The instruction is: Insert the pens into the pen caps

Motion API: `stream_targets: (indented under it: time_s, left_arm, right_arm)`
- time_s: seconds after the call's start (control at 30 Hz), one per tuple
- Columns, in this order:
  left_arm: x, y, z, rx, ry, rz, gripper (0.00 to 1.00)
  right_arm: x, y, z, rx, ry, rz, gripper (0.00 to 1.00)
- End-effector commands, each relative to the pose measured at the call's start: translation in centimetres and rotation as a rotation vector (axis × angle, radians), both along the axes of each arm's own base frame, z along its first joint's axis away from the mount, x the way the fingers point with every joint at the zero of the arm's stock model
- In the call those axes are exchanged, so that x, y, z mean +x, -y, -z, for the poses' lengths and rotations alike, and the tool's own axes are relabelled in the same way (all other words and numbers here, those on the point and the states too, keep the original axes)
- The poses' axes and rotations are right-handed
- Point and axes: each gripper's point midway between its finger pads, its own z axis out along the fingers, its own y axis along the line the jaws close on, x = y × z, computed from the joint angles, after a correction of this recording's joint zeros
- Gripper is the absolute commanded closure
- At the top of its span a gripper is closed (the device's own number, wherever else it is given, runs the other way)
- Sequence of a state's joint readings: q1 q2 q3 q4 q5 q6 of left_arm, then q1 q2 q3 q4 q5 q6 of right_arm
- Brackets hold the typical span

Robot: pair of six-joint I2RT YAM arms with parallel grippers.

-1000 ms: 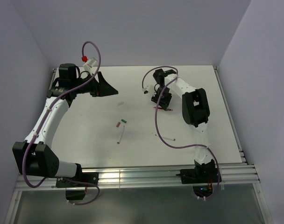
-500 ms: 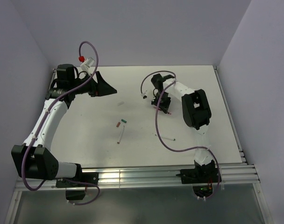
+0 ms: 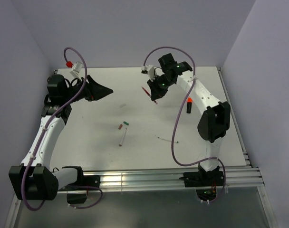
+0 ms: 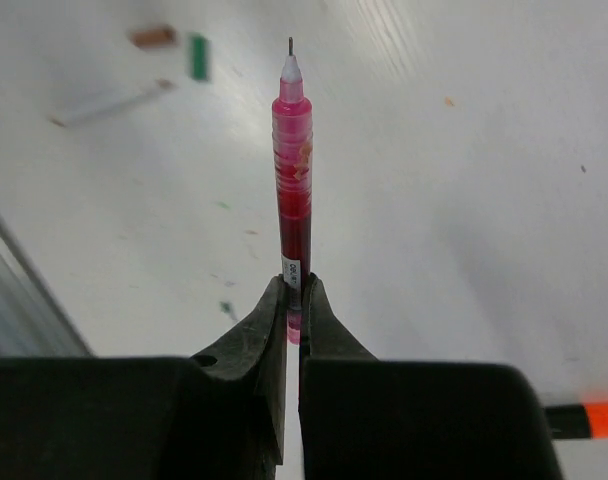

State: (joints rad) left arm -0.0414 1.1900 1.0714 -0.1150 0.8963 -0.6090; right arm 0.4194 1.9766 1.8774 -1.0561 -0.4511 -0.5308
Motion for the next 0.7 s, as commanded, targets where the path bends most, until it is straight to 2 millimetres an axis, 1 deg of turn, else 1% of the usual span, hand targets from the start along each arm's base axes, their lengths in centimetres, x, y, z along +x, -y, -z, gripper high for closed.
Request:
stream_targets:
  time_s: [0.0,0.03,0.1,0.13,0.2,0.23,0.27,0.3,0.33,0.37,0.4,0.43,0.53,0.6,0.67]
  left_arm:
    - [-0.2,0.1,-3.1,-0.070,0.148,-0.016,0.13]
    - [-0.1,0.2,-3.4,-0.089,0.187,-0.015,0.13]
    - [0.1,0.3,-3.5,-0.133,0.173,-0.024,0.14]
    - [0.2,0.5,-3.1,-0.143,0.162,-0.026,0.14]
    - [0.4,0.9,-3.4,-0.157,0.179,-0.018,0.15]
    - [0.4,1.5,-3.4,-0.161,0.177,-0.005,0.15]
    - [0.6,1.8,-3.7,-0.167,0.190,-0.005,0.15]
    - [0.6,2.3,-3.6,-0.171,0.188,0.004,0.15]
    - [0.4,3.3,-3.6,-0.177,0.181,0.028,0.16]
    - [0.5,3.7,-3.8,-0.183,0.190,0.035,0.16]
    - [0.6,4.3,-3.6,-0.185,0.183,0.048,0.17]
    - [0.3,5.2,-3.9,-0.187,0.187,0.076,0.18]
    - [0.4,6.5,-3.7,-0.171,0.183,0.109,0.21]
    - [0.7,7.0,-3.5,-0.160,0.170,0.115,0.24]
    - [0.5,7.6,-3.5,-0.157,0.175,0.135,0.25]
  right_arm:
    - [-3.1,-4.1,-9.1,0.315,-0.042,0.003,1.00]
    - [-3.6,-4.6,-10.0,0.357,-0.061,-0.005,1.00]
    - [-5.3,-5.5,-12.1,0.451,-0.110,-0.028,1.00]
    - [-5.7,-6.0,-12.9,0.491,-0.119,-0.044,1.00]
    - [-6.6,-6.4,-13.7,0.537,-0.161,-0.055,1.00]
    - [-7.0,-6.9,-14.5,0.581,-0.181,-0.070,1.00]
    - [-7.3,-6.9,-15.0,0.592,-0.175,-0.074,1.00]
    - [-7.5,-7.0,-15.0,0.595,-0.180,-0.073,1.00]
    - [-7.9,-7.3,-15.3,0.612,-0.185,-0.092,1.00]
    - [-8.3,-7.4,-15.6,0.622,-0.195,-0.102,1.00]
    - [-8.5,-7.6,-15.7,0.628,-0.207,-0.102,1.00]
    - [-8.7,-7.7,-15.8,0.632,-0.211,-0.109,1.00]
    - [-9.6,-8.1,-16.0,0.647,-0.231,-0.134,1.00]
    - [-10.2,-8.3,-16.3,0.654,-0.232,-0.149,1.00]
    - [-10.6,-8.4,-16.6,0.656,-0.229,-0.157,1.00]
